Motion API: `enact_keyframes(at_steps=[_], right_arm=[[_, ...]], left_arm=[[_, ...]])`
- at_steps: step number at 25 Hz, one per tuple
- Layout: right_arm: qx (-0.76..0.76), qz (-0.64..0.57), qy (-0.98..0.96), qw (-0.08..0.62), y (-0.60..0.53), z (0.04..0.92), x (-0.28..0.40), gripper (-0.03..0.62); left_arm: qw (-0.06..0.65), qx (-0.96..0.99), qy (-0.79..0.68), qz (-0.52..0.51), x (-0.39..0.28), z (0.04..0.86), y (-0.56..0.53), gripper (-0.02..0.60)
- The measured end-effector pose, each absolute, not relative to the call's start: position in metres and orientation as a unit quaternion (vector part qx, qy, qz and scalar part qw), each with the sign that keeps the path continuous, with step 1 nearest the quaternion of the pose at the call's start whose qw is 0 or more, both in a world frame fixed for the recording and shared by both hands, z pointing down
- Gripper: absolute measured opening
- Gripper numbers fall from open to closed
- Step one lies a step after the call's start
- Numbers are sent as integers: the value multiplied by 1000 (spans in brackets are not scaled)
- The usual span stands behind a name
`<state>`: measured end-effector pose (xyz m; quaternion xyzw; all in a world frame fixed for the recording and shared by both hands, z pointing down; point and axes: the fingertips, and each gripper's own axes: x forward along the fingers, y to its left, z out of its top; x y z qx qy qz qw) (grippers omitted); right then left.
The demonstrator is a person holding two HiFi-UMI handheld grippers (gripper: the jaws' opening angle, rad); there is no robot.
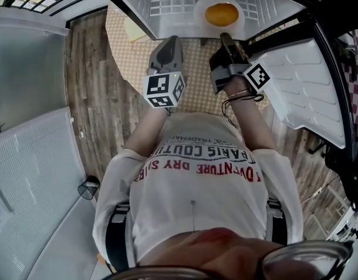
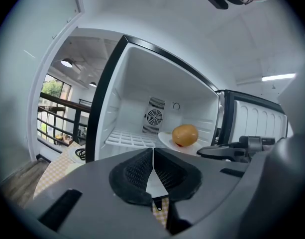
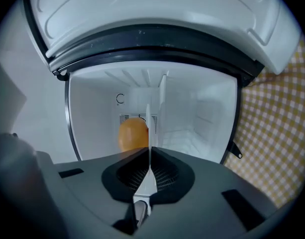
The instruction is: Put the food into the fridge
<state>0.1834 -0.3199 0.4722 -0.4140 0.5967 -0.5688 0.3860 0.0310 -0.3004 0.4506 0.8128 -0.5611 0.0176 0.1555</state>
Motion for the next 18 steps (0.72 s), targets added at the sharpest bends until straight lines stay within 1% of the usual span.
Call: enact_keyframes(at_steps=[11, 18], right_arm=[[-419, -578, 588, 380, -366, 478, 163, 32], [-431, -584, 580, 369, -380, 479, 158, 34]], left_arm=[[167, 812, -558, 25, 21, 462, -320, 28], [174, 816, -551, 29, 29, 467, -324, 28]])
